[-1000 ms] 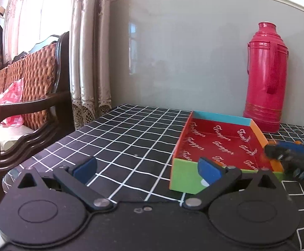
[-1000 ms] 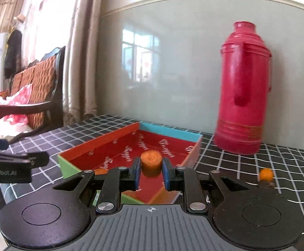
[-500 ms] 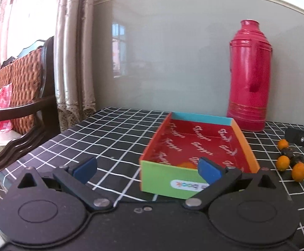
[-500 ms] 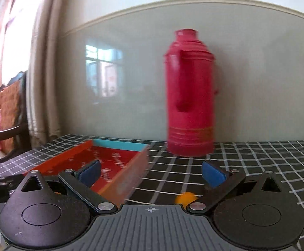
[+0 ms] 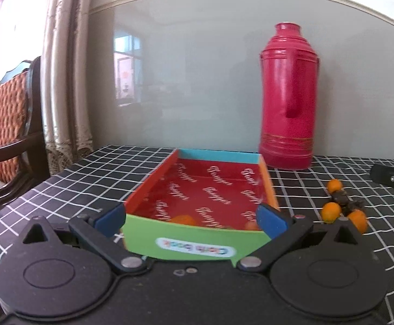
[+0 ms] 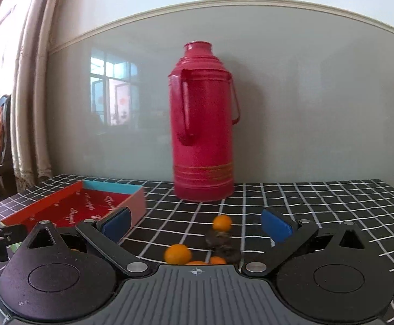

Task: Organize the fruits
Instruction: 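Move the left gripper to the orange and grasp it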

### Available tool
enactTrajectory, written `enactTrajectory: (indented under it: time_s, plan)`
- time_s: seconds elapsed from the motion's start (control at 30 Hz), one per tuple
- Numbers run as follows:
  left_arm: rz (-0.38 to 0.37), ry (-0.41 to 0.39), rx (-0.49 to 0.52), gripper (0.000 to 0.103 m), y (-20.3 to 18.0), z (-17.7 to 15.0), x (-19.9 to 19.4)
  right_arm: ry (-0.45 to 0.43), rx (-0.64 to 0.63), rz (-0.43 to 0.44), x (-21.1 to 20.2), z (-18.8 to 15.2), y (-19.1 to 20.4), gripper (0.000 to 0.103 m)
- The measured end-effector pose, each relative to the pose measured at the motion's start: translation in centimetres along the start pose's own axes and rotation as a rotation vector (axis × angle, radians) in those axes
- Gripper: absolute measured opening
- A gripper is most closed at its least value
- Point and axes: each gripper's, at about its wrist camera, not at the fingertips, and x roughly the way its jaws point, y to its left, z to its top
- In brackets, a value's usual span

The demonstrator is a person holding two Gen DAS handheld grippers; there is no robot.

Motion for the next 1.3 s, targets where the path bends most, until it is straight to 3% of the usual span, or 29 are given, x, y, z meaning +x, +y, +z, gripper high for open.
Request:
enactTrajectory:
  time_s: [0.43, 0.7, 1.03, 1.13, 1.3]
  plan:
    - [-0.15, -0.002, 0.038, 0.095, -6.5, -0.3, 0.0, 0.02, 0.011, -0.139, -1.3, -0.1, -5.3, 0.101]
    - [-0.264, 0.043, 0.056, 0.086, -11.3, -0.9, 1.3, 0.028, 0.026, -0.191, -2.3, -0.7, -8.6, 0.101]
    - [-0.327, 0.136, 0.102, 0.064, -16.1, -1.9, 4.1, 0.065, 0.036, -0.241, -2.8, -1.5, -11.7, 0.101]
    - [-0.328, 0.156, 0.112, 0.054, -16.8, -2.1, 4.8, 0.07, 0.045, -0.248, -2.8, -1.5, -12.4, 0.101]
    - [-0.316, 0.193, 0.096, 0.047, -16.8, -2.2, 5.9, 0.12, 0.052, -0.254, -1.4, -1.6, -12.9, 0.101]
